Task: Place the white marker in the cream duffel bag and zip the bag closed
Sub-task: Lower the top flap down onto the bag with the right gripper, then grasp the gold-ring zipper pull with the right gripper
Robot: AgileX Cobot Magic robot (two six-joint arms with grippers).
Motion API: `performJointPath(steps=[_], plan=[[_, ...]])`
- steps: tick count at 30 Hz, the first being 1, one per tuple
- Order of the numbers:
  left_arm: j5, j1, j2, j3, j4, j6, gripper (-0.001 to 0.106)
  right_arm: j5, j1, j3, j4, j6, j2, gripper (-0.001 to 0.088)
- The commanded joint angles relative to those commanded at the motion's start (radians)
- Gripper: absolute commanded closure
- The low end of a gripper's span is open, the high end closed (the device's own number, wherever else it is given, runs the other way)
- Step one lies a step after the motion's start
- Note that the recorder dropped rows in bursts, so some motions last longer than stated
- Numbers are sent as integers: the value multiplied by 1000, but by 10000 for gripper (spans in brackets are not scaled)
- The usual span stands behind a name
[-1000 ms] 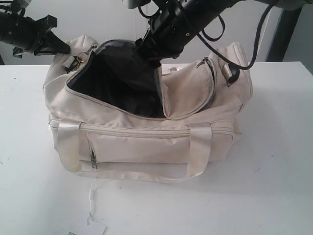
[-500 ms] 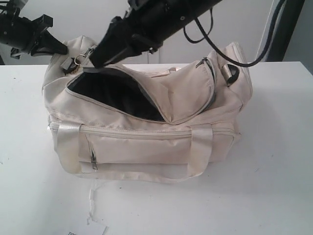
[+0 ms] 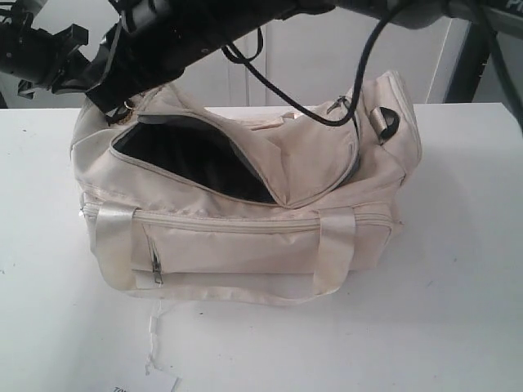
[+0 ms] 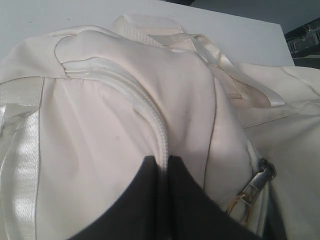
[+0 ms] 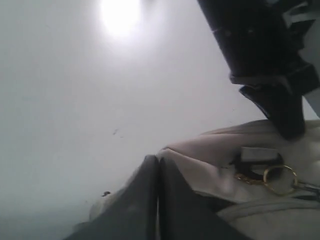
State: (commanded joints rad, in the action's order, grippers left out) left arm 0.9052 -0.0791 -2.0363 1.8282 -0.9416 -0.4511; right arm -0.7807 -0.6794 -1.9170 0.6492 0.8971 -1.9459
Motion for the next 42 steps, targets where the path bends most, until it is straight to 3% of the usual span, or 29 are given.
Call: performJointPath(steps=[6, 8, 11, 14, 16, 23, 33, 42], plan=[[3, 0, 0, 0, 0, 0, 1053, -5, -11, -111, -127, -67, -75, 866], [3, 0, 0, 0, 0, 0, 1053, 11, -24, -143, -183, -67, -104, 827], [2, 0, 0, 0, 6, 0, 1053, 60, -47, -185, -276, -67, -159, 623], [2, 0, 0, 0, 8, -2, 1053, 79, -49, -211, -291, -67, -206, 406], [2, 0, 0, 0, 8, -2, 1053, 79, -49, -216, -306, -65, -229, 337], [2, 0, 0, 0, 8, -2, 1053, 140, -49, -216, -474, -29, -253, 333], [-4, 0, 0, 0, 8, -1, 1053, 186, -49, -216, -465, 177, -290, 333], [-6, 0, 0, 0, -1, -1, 1053, 348, -49, -216, -467, 179, -376, 330]])
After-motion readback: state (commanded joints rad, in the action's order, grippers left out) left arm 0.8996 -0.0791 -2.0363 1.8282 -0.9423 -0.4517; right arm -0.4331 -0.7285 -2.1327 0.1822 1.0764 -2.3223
